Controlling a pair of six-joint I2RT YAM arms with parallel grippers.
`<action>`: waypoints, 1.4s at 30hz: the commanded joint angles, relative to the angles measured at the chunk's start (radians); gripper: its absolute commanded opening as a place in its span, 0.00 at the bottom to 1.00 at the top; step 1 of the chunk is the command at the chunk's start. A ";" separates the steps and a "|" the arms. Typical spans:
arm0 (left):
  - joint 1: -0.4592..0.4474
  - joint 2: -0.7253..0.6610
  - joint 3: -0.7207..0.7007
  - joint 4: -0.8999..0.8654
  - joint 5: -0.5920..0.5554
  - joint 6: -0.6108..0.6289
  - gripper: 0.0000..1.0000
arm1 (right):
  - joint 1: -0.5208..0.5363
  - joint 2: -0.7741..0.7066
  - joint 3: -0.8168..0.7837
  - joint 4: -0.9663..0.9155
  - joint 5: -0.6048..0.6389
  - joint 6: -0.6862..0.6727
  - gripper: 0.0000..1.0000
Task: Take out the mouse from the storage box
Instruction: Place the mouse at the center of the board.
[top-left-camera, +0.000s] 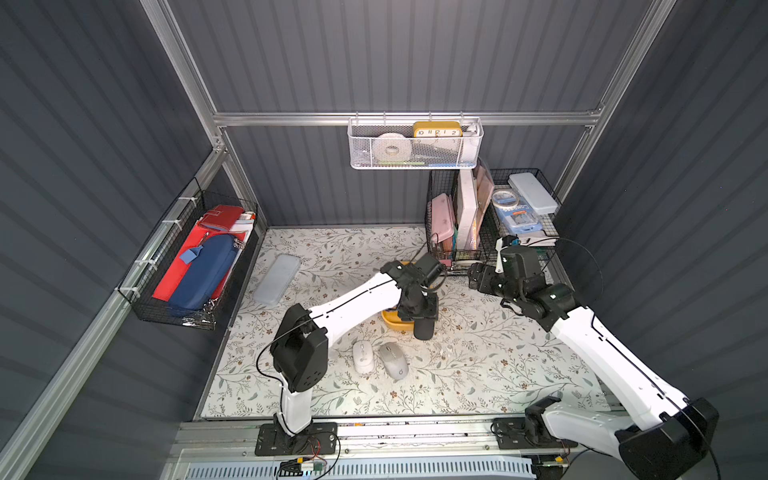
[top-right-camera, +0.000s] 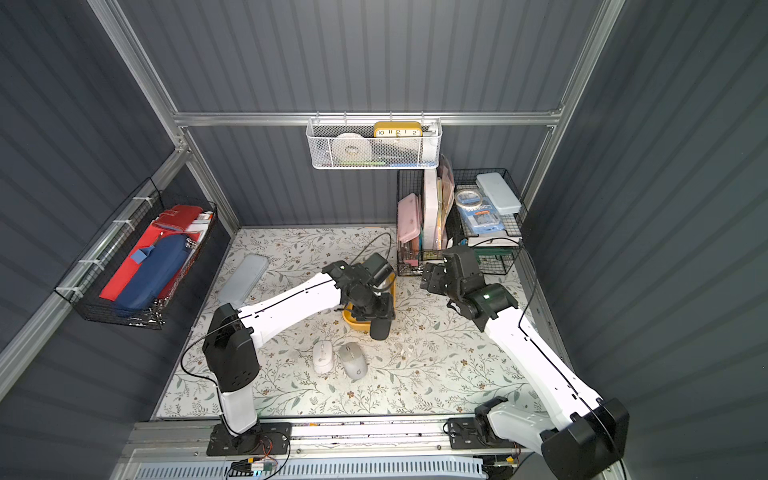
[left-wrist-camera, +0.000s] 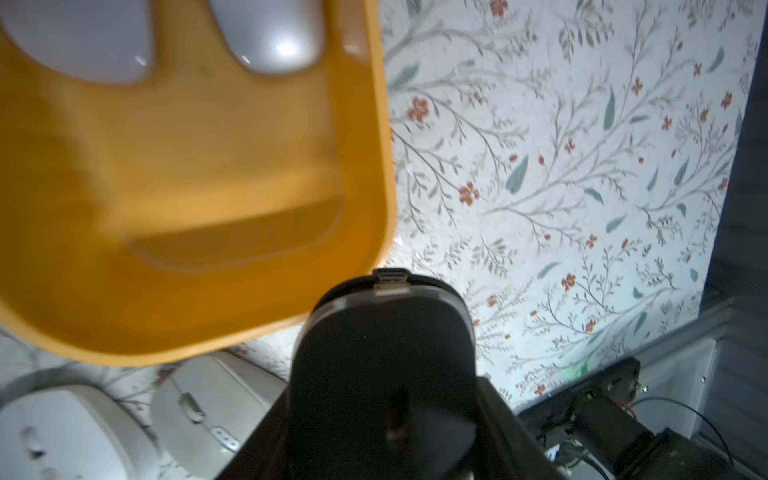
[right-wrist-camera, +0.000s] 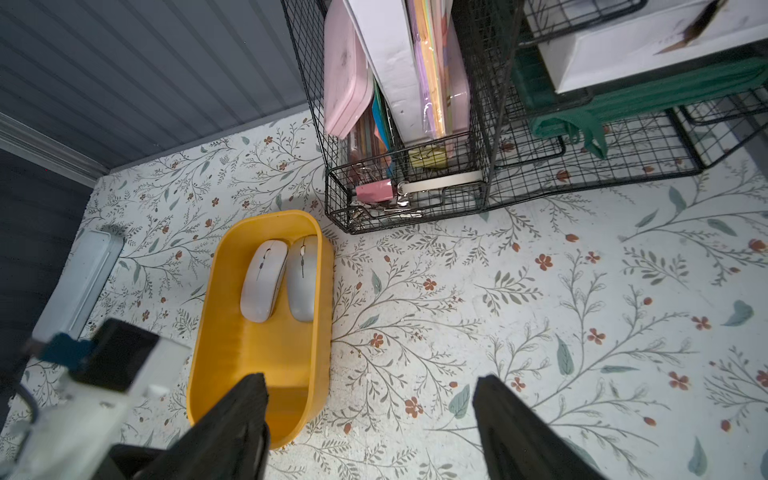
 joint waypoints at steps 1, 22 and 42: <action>-0.063 -0.026 -0.059 0.050 0.045 -0.141 0.00 | -0.004 -0.025 -0.027 -0.005 -0.008 -0.016 0.83; -0.139 0.135 -0.200 0.134 -0.044 -0.307 0.00 | -0.018 -0.075 -0.057 -0.028 -0.032 -0.048 0.84; -0.157 0.135 -0.259 0.067 -0.039 -0.266 0.66 | -0.019 -0.083 -0.059 -0.024 -0.046 -0.052 0.86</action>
